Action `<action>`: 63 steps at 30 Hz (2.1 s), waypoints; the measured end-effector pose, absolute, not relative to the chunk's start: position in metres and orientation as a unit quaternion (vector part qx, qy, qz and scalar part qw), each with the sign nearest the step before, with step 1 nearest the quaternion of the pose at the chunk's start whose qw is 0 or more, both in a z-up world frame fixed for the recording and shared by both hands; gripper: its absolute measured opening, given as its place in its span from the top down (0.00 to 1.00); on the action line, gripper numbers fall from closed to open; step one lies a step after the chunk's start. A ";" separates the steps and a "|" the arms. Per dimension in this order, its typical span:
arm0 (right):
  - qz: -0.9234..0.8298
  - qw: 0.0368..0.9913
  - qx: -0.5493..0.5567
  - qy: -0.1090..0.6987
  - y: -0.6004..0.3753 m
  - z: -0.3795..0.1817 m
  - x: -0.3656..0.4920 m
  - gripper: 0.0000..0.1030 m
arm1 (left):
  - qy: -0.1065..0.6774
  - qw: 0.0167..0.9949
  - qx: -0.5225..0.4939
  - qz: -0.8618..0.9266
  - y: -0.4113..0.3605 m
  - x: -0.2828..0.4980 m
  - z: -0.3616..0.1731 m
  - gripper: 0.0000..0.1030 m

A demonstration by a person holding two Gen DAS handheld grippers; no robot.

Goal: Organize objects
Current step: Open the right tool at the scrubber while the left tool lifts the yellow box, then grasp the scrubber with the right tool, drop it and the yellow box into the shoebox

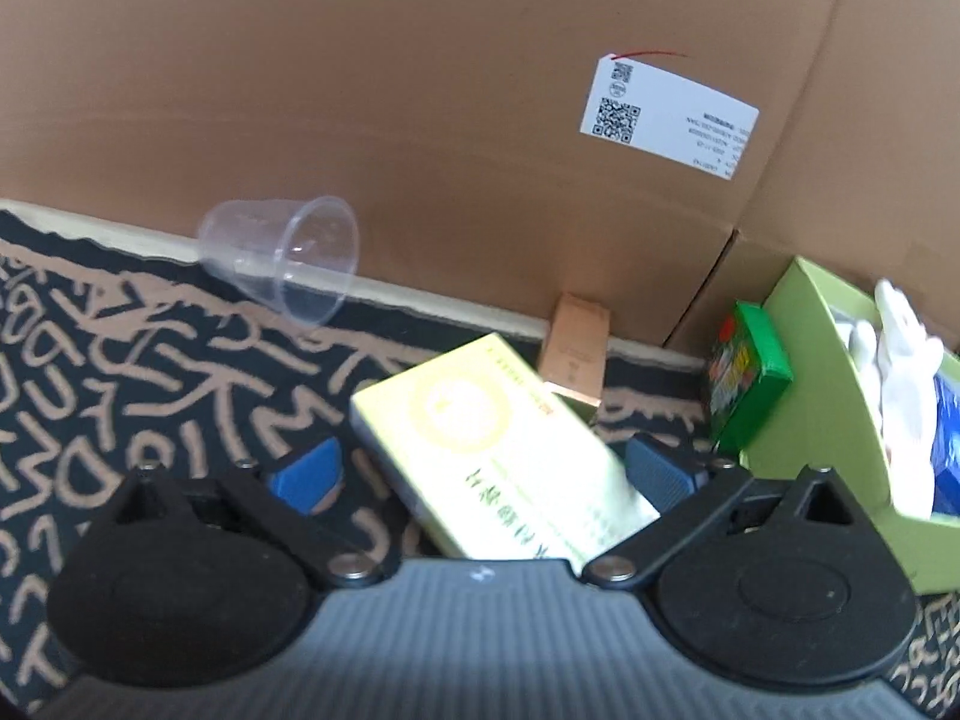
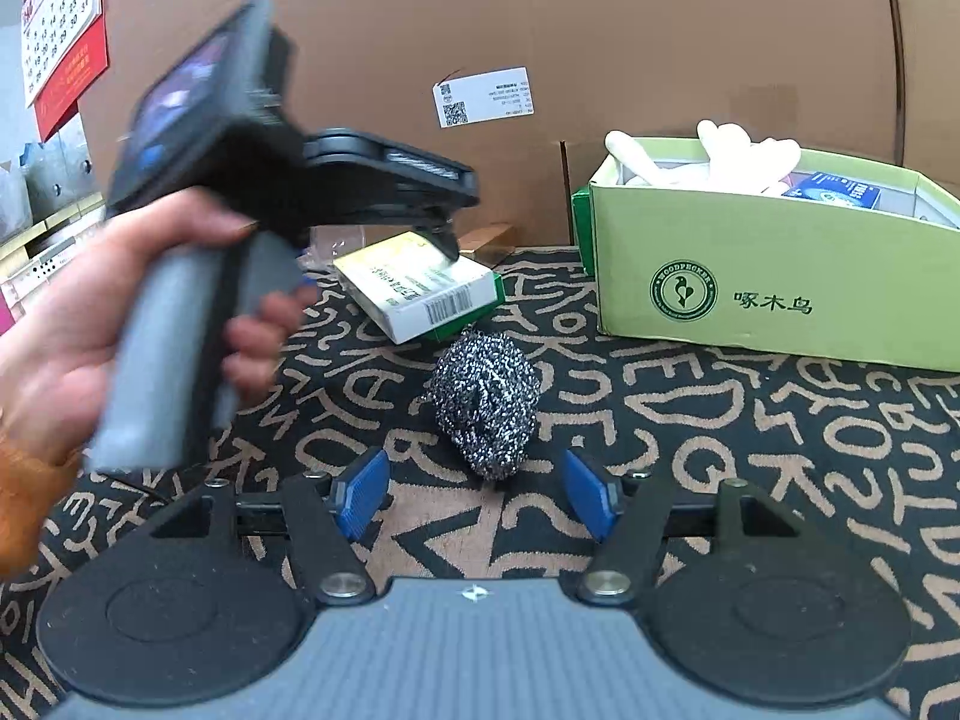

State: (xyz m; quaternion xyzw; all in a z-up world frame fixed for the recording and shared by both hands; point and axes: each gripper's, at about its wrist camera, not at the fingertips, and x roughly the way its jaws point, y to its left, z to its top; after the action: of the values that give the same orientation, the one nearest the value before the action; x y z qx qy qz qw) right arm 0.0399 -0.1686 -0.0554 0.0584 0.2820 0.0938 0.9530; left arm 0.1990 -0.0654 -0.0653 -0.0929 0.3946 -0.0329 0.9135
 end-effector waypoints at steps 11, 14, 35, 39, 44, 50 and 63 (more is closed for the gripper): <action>0.102 0.951 0.065 0.284 -0.165 -0.056 0.040 0.33 | 0.410 0.898 -0.129 -0.096 -0.053 0.218 -0.078 0.04; 0.100 0.950 0.072 0.288 -0.167 -0.057 0.042 0.33 | 0.402 0.889 -0.135 -0.174 -0.045 0.204 -0.075 0.40; 0.098 0.961 0.020 0.258 -0.153 -0.043 0.064 0.34 | 0.397 0.886 -0.016 -0.238 0.004 0.120 -0.073 0.66; 0.091 0.958 0.007 0.271 -0.150 -0.049 0.076 0.58 | 0.407 0.881 -0.020 -0.238 0.004 0.123 -0.075 0.82; 0.096 0.958 0.023 0.269 -0.156 -0.048 0.072 0.72 | 0.399 0.886 -0.018 -0.237 0.002 0.113 -0.066 0.82; 0.091 0.968 0.051 0.227 -0.173 -0.028 0.056 0.77 | 0.356 0.895 -0.017 -0.269 -0.021 0.099 -0.030 0.82; -0.032 0.993 0.058 0.102 -0.268 0.033 0.018 0.77 | 0.268 0.893 -0.024 -0.361 -0.140 0.101 0.041 0.82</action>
State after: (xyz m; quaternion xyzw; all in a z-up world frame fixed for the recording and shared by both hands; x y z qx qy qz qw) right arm 0.0184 -0.2675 0.0328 0.0584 0.1018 -0.0320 0.9926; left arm 0.1013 -0.1398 0.0415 -0.0241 0.2675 -0.3611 0.8930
